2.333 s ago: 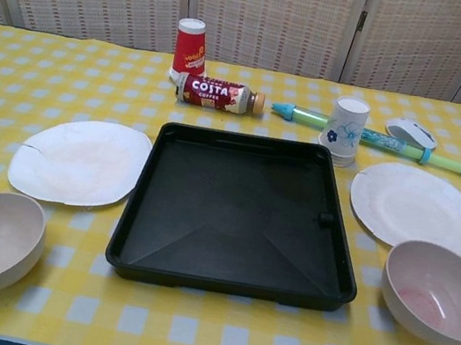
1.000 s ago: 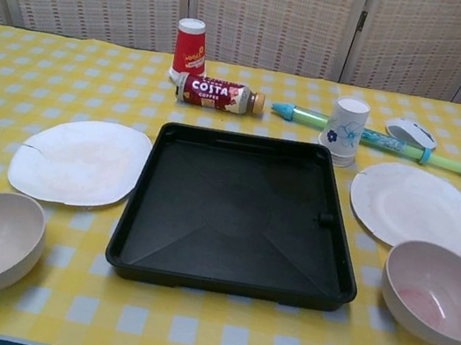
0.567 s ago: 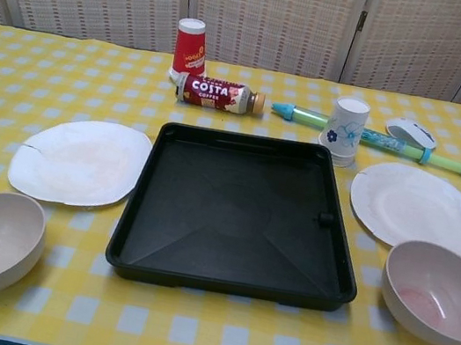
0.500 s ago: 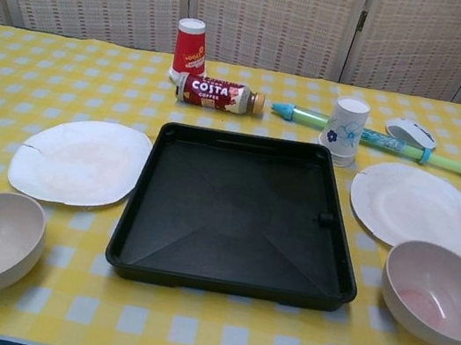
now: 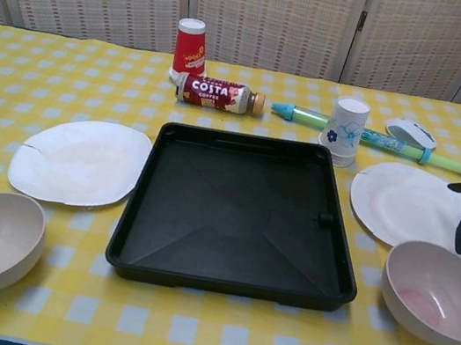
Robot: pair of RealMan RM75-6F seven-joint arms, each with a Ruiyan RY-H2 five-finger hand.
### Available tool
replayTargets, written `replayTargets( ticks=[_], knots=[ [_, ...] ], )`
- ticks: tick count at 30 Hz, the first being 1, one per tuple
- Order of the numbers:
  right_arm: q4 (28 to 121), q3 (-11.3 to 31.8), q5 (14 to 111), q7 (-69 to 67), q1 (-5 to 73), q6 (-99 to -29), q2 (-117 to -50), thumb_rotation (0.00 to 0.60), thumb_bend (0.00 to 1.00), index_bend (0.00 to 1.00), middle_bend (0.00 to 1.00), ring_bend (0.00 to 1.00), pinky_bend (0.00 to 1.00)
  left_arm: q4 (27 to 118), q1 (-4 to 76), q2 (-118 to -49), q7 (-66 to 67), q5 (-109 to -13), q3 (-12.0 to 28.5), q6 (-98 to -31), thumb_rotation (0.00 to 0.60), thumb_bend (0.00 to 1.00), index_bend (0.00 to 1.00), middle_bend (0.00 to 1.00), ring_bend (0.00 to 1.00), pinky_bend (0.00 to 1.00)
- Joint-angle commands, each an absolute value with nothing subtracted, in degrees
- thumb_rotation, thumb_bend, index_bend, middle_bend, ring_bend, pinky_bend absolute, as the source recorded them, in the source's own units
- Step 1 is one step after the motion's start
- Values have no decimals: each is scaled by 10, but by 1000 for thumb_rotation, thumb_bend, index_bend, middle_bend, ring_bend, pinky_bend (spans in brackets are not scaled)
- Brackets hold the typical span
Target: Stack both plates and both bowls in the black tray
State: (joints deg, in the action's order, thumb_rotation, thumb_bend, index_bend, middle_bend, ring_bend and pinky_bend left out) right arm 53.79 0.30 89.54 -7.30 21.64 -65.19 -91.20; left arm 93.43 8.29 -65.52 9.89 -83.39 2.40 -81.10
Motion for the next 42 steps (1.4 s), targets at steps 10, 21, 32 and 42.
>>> replayTargets(
  ticks=[10,21,32,42],
  knots=[
    [481,10,892,-93,233,-650,-950,600,336,556,77,24,0,934,84,-657,102,-831,24,-809,600,338,58,53,2,53],
    [438,15,884,-100,245,-645,-981,600,446,599,101,36,0,930,86,-659,96,-835,25,-810,600,340,17,53,2,53],
    [452,26,884,-108,239,-696,-972,600,451,628,114,52,0,928,83,-658,91,-841,23,-819,600,340,16,53,2,53],
    [531,34,915,-81,210,-826,-920,600,451,628,114,44,0,933,80,-658,98,-845,19,-821,600,340,26,53,2,53]
  ],
)
